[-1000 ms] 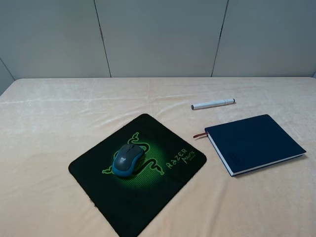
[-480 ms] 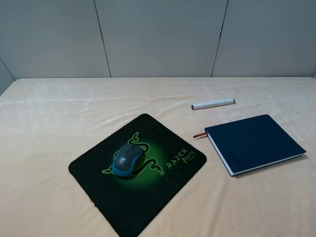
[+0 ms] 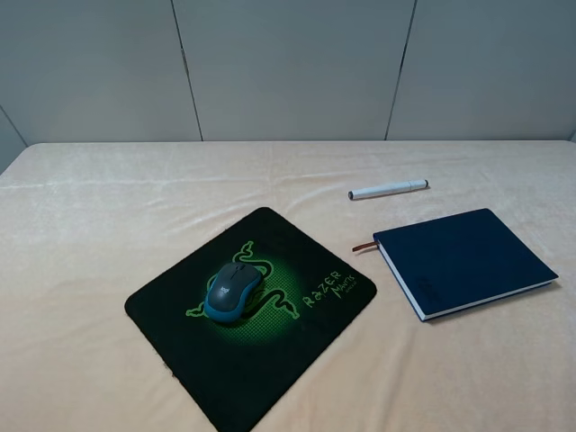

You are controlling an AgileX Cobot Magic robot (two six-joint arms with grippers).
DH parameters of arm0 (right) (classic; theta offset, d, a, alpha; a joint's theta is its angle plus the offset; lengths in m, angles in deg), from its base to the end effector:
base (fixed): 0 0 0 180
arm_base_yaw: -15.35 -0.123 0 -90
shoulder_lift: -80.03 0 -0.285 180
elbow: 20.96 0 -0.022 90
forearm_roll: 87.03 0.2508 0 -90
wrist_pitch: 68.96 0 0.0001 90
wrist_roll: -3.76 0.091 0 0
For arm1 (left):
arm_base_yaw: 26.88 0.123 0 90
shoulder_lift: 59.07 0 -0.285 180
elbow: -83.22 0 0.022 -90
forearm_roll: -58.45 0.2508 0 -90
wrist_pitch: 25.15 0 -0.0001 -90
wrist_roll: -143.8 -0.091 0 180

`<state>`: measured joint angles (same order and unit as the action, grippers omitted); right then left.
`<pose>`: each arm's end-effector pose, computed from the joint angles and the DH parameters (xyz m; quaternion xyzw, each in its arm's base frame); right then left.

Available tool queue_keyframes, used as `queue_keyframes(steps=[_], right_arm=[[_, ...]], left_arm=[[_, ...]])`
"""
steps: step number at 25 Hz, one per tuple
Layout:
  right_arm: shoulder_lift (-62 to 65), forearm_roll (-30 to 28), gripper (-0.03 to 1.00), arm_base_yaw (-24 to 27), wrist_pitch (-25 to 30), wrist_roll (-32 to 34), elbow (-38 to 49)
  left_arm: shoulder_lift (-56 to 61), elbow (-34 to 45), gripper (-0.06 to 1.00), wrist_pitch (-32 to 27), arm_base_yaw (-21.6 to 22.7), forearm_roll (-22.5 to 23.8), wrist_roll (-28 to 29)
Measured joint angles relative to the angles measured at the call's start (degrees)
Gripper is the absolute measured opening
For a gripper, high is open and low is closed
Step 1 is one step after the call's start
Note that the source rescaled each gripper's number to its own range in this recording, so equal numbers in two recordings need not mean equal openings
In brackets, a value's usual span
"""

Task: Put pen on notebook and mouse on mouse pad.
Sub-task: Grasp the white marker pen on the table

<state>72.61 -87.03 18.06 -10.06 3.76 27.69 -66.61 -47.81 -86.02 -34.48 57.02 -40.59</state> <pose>-0.0043 0.0002 0.2795 0.0199 0.8430 -0.0127 0.5374 -0.0050 -0.0013 0.2752 0.0897 0.8496 -0.0270 0.5191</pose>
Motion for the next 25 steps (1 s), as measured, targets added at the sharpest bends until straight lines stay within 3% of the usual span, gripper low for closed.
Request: queue_keyframes(steps=[13, 19, 25], right_arm=[[-1.8, 0.0, 1.00, 0.0, 0.0, 0.0, -0.8], [-18.1, 0.7, 1.00, 0.0, -4.0, -4.7, -8.8], [-41.0, 1.5, 1.00, 0.0, -9.9, -14.5, -20.2]], left_arm=[[0.0, 0.0, 1.00, 0.0, 0.0, 0.0, 0.0], [0.0, 0.0, 1.00, 0.0, 0.0, 0.0, 0.0], [0.0, 0.0, 1.00, 0.0, 0.0, 0.0, 0.0]])
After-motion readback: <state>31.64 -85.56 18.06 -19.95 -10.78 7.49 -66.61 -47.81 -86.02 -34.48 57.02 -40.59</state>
